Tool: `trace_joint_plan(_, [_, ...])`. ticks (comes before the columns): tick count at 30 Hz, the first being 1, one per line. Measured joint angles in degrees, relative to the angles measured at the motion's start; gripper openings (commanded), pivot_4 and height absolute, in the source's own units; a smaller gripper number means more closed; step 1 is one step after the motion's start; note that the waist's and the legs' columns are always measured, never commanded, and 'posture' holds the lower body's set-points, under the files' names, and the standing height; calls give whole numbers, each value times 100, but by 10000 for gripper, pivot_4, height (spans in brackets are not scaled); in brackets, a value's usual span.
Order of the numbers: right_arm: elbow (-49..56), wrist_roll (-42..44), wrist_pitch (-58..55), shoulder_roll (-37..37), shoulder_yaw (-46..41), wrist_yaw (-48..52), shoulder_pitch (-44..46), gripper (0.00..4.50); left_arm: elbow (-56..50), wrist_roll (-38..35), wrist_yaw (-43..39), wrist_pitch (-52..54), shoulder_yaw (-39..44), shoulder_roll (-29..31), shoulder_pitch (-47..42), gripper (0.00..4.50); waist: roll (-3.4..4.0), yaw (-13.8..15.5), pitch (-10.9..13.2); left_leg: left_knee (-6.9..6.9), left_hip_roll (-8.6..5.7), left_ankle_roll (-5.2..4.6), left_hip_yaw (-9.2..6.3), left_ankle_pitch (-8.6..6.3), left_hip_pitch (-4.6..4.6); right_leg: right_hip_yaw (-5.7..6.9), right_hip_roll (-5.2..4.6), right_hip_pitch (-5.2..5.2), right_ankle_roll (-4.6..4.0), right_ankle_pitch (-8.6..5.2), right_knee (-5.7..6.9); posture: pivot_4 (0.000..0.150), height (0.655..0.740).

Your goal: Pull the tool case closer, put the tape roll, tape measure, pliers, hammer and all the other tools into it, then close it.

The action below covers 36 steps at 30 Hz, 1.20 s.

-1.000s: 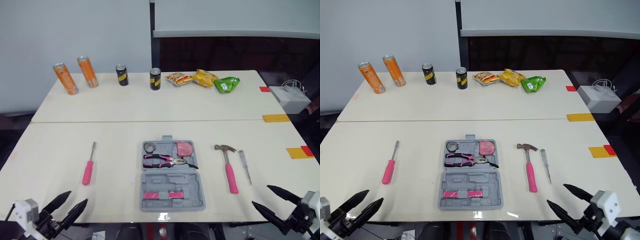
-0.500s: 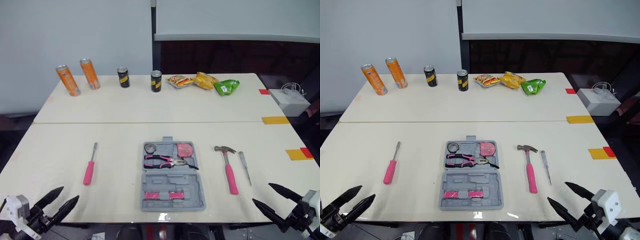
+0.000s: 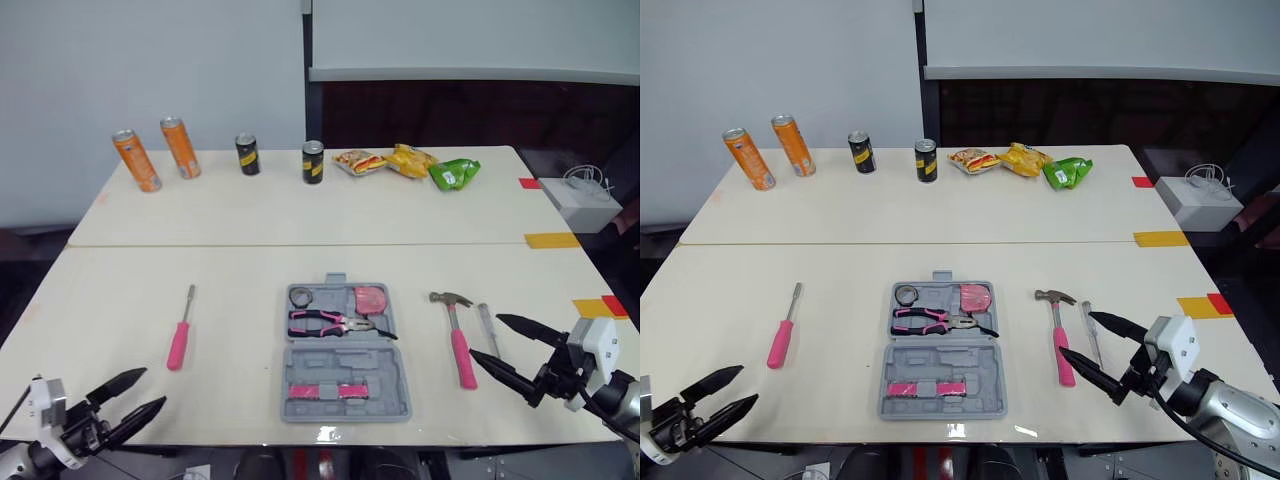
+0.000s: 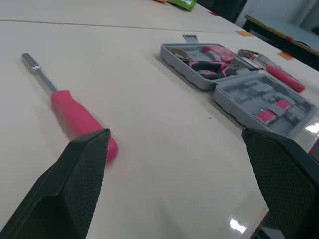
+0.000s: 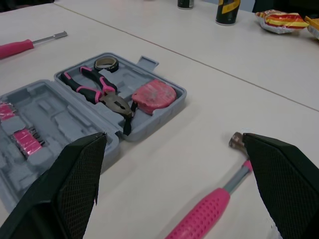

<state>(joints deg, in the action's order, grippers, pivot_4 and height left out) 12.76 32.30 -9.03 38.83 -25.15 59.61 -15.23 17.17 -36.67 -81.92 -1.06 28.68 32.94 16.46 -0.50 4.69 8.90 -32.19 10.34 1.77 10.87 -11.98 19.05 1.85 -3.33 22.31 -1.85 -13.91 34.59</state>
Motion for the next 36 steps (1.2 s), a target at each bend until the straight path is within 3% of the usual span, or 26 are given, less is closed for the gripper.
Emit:
trace_joint_plan(6, [208,1,-193,36,260,-35,306,45000,111,71,-92,-282,-246,-155,-233,44730,-2,-9,0,-8,2,-1,0,1,4,0,0,7,-5,-3,24,1500,7400])
trace_joint_plan(19, [217,-2,-245,78,498,198,332,45000,-2002,6,1159,791,-768,-114,-331,44730,-3,-31,-1,-39,2,0,-1,1,8,-2,-4,7,-7,-3,50,1500,7400])
trace_joint_plan(36, [618,263,-1061,945,1059,767,1484,45000,-3573,-536,1630,2419,-862,979,-676,44730,5,-31,1,-73,6,-3,-6,2,9,-1,-2,17,-12,0,65,1500,7400])
